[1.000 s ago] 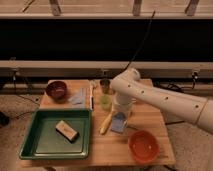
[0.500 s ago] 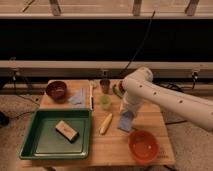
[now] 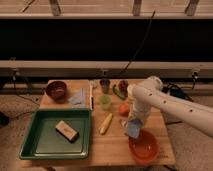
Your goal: Wipe red bowl with sponge
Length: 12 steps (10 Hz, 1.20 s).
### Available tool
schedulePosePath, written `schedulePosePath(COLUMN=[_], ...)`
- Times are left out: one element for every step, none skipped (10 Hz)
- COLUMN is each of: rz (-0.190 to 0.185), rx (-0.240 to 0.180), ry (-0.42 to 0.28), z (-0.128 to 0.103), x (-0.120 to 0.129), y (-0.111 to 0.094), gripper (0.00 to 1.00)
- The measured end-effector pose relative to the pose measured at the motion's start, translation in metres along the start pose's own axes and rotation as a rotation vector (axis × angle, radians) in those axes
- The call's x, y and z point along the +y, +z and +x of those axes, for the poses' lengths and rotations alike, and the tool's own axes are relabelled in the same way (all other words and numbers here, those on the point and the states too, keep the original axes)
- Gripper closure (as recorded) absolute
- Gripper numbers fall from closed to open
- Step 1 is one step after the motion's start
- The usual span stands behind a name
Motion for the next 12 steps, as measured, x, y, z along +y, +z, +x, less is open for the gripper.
schedulePosePath(rz=[-0.008, -0.019, -0.027, -0.034, -0.039, -0.043, -0.046, -0.048, -0.047, -0.038, -0.035, -0.029], rx=[-0.002, -0.006, -0.008, -0.012, -0.017, -0.022, -0.032, -0.038, -0.046, -0.052, -0.060, -0.061], ry=[0.024, 0.048, 0.069, 0.083, 0.101, 0.117, 0.136, 0.148, 0.158, 0.169, 0.178, 0.181], z=[0.003, 0.005, 0.006, 0.004, 0.002, -0.002, -0.011, -0.017, -0.026, -0.035, -0.048, -0.058], x=[0.015, 0.031, 0.043, 0.051, 0.060, 0.070, 0.085, 0.092, 0.096, 0.100, 0.105, 0.106], y=[0.002, 0.003, 0.004, 0.006, 0.007, 0.008, 0.009, 0.009, 0.011, 0.012, 0.013, 0.013], gripper=[0.86, 0.86, 0.86, 0.86, 0.86, 0.86, 0.86, 0.86, 0.86, 0.86, 0.86, 0.86])
